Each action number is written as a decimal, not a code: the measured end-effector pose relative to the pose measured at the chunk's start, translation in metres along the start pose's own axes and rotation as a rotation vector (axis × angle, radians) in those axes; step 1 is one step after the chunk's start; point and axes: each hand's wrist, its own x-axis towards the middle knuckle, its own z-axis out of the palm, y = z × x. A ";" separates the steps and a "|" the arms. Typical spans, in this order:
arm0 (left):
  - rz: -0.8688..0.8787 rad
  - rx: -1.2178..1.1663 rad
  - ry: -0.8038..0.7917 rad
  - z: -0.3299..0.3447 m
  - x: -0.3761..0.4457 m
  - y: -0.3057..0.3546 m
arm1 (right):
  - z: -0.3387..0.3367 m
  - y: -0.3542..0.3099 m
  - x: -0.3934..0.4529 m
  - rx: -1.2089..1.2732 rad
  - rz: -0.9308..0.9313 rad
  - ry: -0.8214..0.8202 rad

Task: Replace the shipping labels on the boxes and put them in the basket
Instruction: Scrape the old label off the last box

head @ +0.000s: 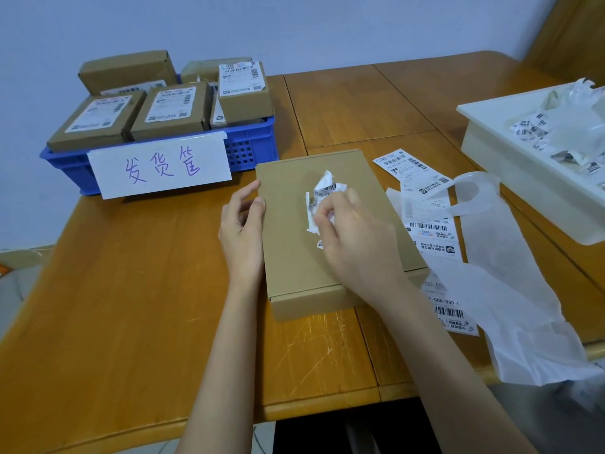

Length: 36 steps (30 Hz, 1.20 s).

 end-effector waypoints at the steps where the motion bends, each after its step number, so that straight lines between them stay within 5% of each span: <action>1: 0.000 -0.005 -0.001 0.000 0.000 0.000 | -0.001 0.002 0.001 0.100 0.031 0.007; 11: -0.001 0.003 0.004 0.000 0.000 0.000 | 0.001 0.005 0.002 0.193 0.076 0.016; 20: -0.012 0.001 0.012 0.000 -0.001 0.000 | 0.002 -0.005 -0.001 -0.114 -0.006 -0.036; 31: 0.008 -0.011 -0.004 0.001 0.001 -0.001 | -0.003 0.001 0.003 0.275 0.180 0.063; 36: -0.002 -0.013 -0.005 0.000 0.000 -0.002 | 0.004 -0.003 0.001 0.002 0.070 0.069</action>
